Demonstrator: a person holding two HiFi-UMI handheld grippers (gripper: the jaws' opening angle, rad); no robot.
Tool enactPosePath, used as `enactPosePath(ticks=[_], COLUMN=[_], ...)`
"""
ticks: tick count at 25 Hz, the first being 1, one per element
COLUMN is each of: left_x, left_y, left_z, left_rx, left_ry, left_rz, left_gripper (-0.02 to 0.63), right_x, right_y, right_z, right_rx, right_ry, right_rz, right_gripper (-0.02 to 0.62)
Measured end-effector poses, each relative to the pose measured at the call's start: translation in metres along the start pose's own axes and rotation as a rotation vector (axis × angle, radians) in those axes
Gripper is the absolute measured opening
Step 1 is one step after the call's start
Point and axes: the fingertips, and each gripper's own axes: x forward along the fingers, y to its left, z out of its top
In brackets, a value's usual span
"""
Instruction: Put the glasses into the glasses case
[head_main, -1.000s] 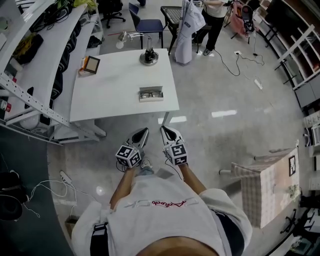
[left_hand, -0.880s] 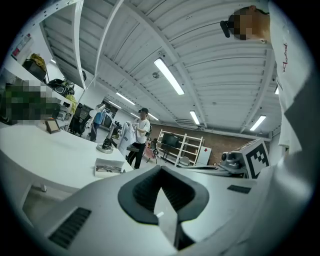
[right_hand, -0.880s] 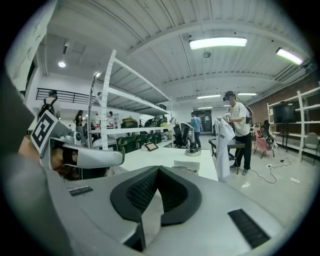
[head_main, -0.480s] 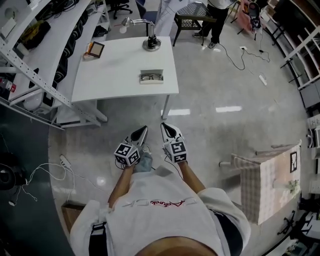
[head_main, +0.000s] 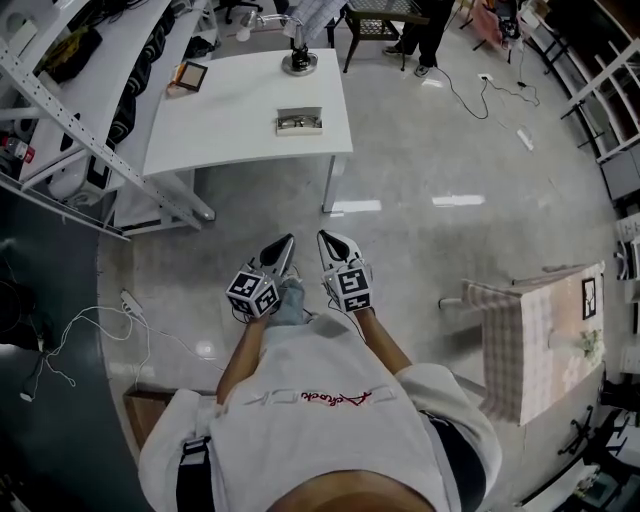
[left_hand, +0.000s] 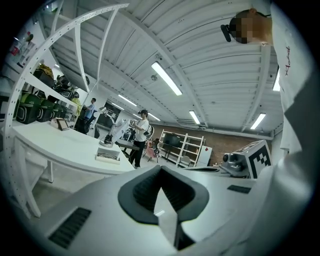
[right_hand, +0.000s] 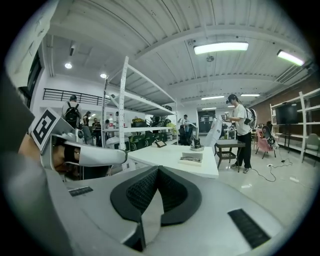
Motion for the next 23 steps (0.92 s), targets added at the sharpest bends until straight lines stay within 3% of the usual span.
enactPosePath(ticks=[23], left_x=[-0.050], left_y=[-0.039], left_z=[-0.021], left_rx=[0.024], left_ry=[-0.002], left_rz=[-0.041], left_gripper=[0.025], right_x=[-0.048], right_y=[0.046], right_z=[-0.014], right_rx=[0.008], right_ry=[-0.022], right_rz=[-0.030], right_gripper=[0.006])
